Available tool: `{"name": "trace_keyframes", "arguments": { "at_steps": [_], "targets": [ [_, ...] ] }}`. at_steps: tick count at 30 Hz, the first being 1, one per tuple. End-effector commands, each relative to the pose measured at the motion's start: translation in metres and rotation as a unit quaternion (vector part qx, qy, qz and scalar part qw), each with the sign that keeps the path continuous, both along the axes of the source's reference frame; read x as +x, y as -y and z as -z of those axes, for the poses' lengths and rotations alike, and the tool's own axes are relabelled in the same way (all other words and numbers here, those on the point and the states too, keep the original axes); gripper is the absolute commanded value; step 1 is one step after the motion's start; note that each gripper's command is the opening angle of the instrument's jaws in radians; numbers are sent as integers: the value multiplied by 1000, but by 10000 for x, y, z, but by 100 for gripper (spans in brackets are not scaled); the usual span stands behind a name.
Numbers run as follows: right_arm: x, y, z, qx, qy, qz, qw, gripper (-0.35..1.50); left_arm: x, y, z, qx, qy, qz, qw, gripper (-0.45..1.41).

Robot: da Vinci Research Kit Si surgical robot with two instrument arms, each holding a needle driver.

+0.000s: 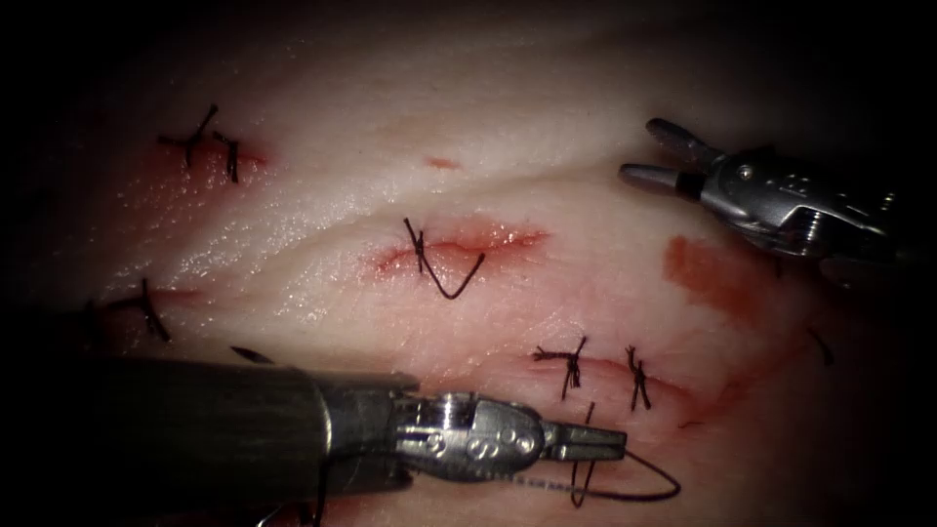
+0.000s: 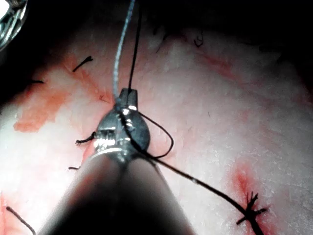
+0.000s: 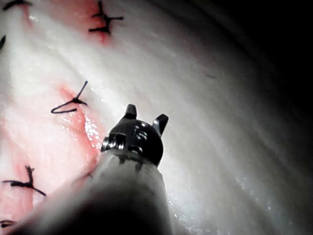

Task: Wound Closure
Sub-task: Cut the suture with the right tool.

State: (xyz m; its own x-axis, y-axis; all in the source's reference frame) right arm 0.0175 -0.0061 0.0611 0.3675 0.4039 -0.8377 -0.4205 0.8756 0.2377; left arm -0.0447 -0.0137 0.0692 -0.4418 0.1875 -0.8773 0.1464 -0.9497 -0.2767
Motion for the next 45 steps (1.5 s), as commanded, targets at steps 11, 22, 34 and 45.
{"name": "trace_keyframes", "arguments": {
  "at_steps": [11, 22, 34, 45],
  "targets": [
    [30, 12, -12, 5, 25, 27, 999, -13, 61, 20, -79, 31, -84, -78, 993, 73],
    [27, 11, -11, 7, 21, 32, 999, -15, 155, -8, -87, -22, -175, -97, 979, 125],
    [25, 11, -10, 7, 20, 33, 999, -16, 188, -51, -45, 21, -165, -33, 986, 110],
    [35, 16, -10, 8, 18, 35, 999, -16, 250, -77, -166, 87, -280, 91, 952, 113]
  ]
}}
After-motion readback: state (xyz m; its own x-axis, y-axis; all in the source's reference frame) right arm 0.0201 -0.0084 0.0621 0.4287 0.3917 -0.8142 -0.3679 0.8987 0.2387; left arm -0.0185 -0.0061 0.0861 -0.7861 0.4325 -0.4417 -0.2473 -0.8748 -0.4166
